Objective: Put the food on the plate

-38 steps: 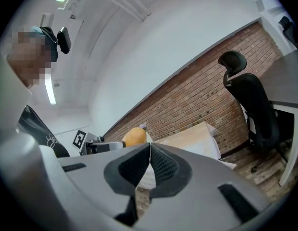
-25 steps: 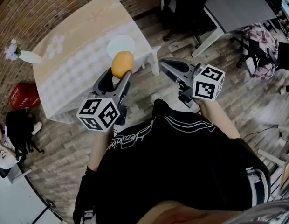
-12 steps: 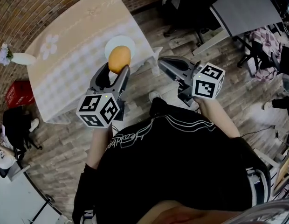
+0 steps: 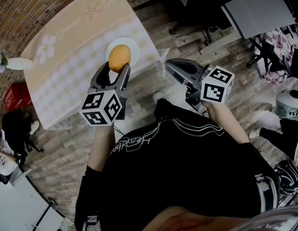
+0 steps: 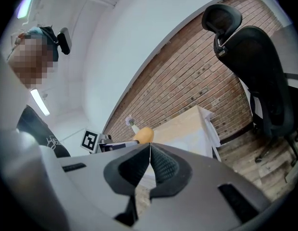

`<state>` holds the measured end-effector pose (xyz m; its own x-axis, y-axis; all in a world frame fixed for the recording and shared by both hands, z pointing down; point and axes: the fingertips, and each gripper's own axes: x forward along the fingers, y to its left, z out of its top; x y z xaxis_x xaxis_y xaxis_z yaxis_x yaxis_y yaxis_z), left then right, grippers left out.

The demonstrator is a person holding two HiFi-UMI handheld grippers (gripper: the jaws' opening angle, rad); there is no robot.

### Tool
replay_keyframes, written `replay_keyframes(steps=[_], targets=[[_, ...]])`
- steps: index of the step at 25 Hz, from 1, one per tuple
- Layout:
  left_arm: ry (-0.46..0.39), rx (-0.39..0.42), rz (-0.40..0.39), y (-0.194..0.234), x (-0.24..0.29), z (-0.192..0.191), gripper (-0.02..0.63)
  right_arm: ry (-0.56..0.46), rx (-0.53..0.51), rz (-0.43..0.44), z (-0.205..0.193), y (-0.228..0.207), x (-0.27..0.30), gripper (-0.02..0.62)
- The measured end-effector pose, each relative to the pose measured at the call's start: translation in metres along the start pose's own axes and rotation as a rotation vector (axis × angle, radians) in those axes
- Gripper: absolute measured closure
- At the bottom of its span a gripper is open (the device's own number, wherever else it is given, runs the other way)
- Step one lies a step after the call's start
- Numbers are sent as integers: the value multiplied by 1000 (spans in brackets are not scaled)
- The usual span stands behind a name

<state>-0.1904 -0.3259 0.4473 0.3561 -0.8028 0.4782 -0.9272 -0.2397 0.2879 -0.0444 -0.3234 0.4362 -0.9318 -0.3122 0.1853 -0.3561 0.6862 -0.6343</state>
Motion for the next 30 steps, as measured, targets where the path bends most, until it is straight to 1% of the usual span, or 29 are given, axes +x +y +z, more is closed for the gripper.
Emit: replay_keyframes(steps=[5, 10, 17, 21, 24, 30], targets=[[38, 9, 28, 17, 24, -12, 331, 6, 25, -16, -3, -19, 4, 598], [84, 38, 62, 36, 51, -31, 330, 27, 47, -28, -8, -34, 10, 598], [134, 22, 80, 55, 75, -53, 330, 57, 72, -39, -17, -47, 18, 598], [148, 17, 87, 62, 85, -59, 330, 68, 82, -41, -21, -54, 21, 598], [156, 30, 84, 64, 90, -64, 330, 72, 104, -47, -25, -59, 21, 598], [157, 56, 104, 73, 97, -70, 330, 74, 129, -48, -32, -64, 21, 598]])
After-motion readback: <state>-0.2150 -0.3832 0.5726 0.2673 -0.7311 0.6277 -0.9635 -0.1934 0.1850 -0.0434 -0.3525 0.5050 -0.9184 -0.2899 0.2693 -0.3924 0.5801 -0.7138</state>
